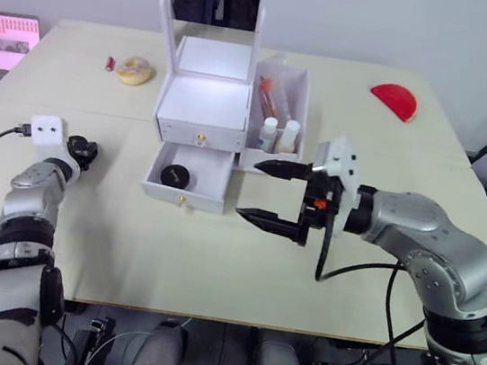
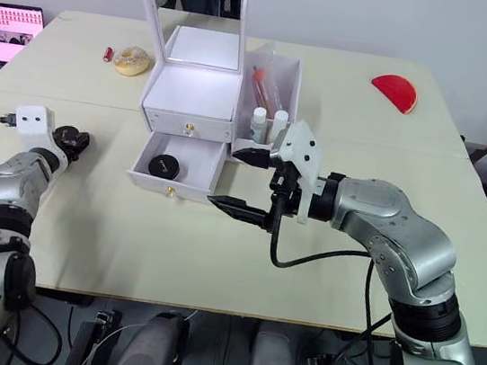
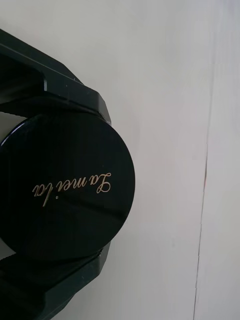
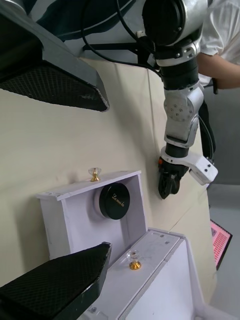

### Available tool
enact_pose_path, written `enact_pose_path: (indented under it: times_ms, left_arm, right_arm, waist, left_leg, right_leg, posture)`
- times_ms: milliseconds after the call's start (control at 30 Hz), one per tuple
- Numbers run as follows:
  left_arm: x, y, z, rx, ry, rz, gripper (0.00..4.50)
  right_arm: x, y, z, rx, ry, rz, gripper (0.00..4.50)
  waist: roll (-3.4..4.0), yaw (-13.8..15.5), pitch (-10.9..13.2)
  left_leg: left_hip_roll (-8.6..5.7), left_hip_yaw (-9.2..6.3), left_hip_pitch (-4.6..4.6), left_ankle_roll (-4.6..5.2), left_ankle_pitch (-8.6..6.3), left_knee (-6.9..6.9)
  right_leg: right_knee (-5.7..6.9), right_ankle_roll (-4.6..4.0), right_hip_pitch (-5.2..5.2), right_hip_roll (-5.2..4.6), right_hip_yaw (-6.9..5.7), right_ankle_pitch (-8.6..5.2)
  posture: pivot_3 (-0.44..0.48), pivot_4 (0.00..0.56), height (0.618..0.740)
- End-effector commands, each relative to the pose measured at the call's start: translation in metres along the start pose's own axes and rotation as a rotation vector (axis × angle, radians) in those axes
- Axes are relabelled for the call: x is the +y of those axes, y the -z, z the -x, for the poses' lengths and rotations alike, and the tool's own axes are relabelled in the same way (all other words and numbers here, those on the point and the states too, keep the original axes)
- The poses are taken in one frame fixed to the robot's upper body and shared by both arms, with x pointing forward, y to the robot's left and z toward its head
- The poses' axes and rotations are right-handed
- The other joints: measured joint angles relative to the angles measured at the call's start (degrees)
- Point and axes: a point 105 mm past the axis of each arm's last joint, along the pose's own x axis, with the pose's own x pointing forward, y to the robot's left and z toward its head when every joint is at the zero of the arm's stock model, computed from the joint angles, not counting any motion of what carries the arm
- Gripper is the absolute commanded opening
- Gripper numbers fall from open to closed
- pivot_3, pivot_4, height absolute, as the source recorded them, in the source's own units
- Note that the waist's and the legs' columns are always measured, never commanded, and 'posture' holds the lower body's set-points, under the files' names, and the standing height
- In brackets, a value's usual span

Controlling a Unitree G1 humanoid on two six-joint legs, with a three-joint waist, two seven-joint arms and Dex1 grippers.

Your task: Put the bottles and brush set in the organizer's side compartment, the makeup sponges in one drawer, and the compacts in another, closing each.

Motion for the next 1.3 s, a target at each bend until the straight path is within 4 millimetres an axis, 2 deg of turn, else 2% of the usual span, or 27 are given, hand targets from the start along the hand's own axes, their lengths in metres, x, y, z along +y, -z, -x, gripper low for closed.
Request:
enact_pose_path:
  times_ms: [33, 133, 200, 267, 367, 467, 533, 667, 833, 1300]
  left_arm:
    - [-0.019, -0.079, 0.027, -0.269, 0.185, -0.072, 2.70]
    - [-0.037, -0.102, 0.052, -0.327, 0.346, -0.116, 2.70]
    - [-0.067, -0.112, 0.084, -0.308, 0.640, -0.164, 2.70]
    - [-0.099, -0.111, 0.114, -0.231, 0.932, -0.209, 2.70]
    - [-0.117, -0.109, 0.125, -0.170, 1.073, -0.234, 2.70]
    - [-0.153, -0.105, 0.119, -0.138, 1.224, -0.287, 2.70]
    - [-0.163, -0.100, 0.115, -0.120, 1.266, -0.315, 2.70]
    - [-0.173, -0.076, 0.097, -0.052, 1.310, -0.395, 2.70]
    - [-0.193, -0.073, 0.085, -0.063, 1.359, -0.407, 2.70]
    - [-0.213, -0.053, 0.074, -0.008, 1.418, -0.412, 2.70]
  right_arm:
    - [0.002, -0.011, 0.003, -0.021, 0.008, 0.053, 4.50]
    - [0.002, -0.011, 0.006, -0.014, 0.015, 0.051, 4.50]
    - [0.002, -0.011, 0.009, -0.008, 0.011, 0.049, 4.50]
    - [0.003, -0.012, 0.014, -0.002, -0.007, 0.044, 4.50]
    - [0.003, -0.013, 0.020, 0.005, -0.027, 0.038, 4.50]
    - [0.006, -0.013, 0.031, 0.035, -0.059, 0.027, 4.50]
    - [0.007, -0.014, 0.036, 0.048, -0.070, 0.023, 4.50]
    - [0.007, -0.015, 0.042, 0.067, -0.053, 0.025, 4.50]
    - [0.008, -0.015, 0.046, 0.069, -0.008, 0.022, 4.50]
    - [0.011, -0.017, 0.046, 0.057, 0.043, 0.013, 4.50]
  waist:
    - [-0.01, 0.02, 0.01]
    - [0.00, 0.07, 0.01]
    - [0.01, 0.01, 0.01]
    - [0.11, -0.06, 0.07]
    - [0.16, 0.30, 0.07]
    - [0.15, 0.45, 0.07]
    - [0.15, 0.24, 0.07]
    - [0.18, -0.43, 0.09]
    - [0.15, 0.29, 0.11]
    - [0.14, 0.23, 0.10]
  left_leg:
    - [0.00, 0.00, -0.02, 0.00, 0.00, 0.00]
    - [0.00, -0.02, -0.05, 0.00, 0.00, 0.00]
    - [0.00, -0.02, -0.02, 0.00, 0.00, 0.00]
    - [0.00, 0.00, -0.04, 0.00, 0.00, 0.00]
    - [0.00, -0.01, -0.03, 0.00, 0.00, 0.00]
    - [0.00, -0.02, -0.03, 0.01, 0.00, 0.02]
    - [-0.02, -0.02, -0.05, 0.01, 0.01, 0.05]
    - [-0.01, 0.03, 0.00, 0.09, -0.03, -0.03]
    - [-0.01, 0.02, -0.10, 0.12, -0.05, 0.00]
    - [-0.01, 0.00, -0.09, 0.11, -0.04, 0.05]
  right_leg:
    - [0.00, 0.00, -0.03, 0.00, 0.00, 0.00]
    - [0.00, -0.02, -0.05, 0.00, 0.00, -0.01]
    - [0.01, -0.05, -0.03, 0.00, 0.01, -0.02]
    - [-0.01, -0.23, -0.03, -0.01, 0.04, -0.13]
    - [-0.04, -0.26, 0.01, -0.02, 0.03, -0.15]
    - [-0.03, -0.26, 0.02, 0.00, 0.02, -0.15]
    - [-0.07, -0.26, 0.05, -0.01, 0.03, -0.15]
    - [-0.18, -0.23, 0.04, 0.01, 0.03, -0.13]
    - [-0.23, -0.22, -0.02, 0.04, 0.04, -0.14]
    - [-0.21, -0.18, 0.03, 0.02, 0.04, -0.10]
  posture:
    - [0.000, 0.150, 0.739]
    - [0.000, 0.150, 0.739]
    - [0.000, 0.150, 0.739]
    - [0.000, 0.150, 0.739]
    - [0.000, 0.150, 0.739]
    - [0.000, 0.150, 0.739]
    - [0.000, 0.150, 0.739]
    - [0.000, 0.150, 0.739]
    - [0.000, 0.150, 0.739]
    - [0.000, 0.150, 0.739]
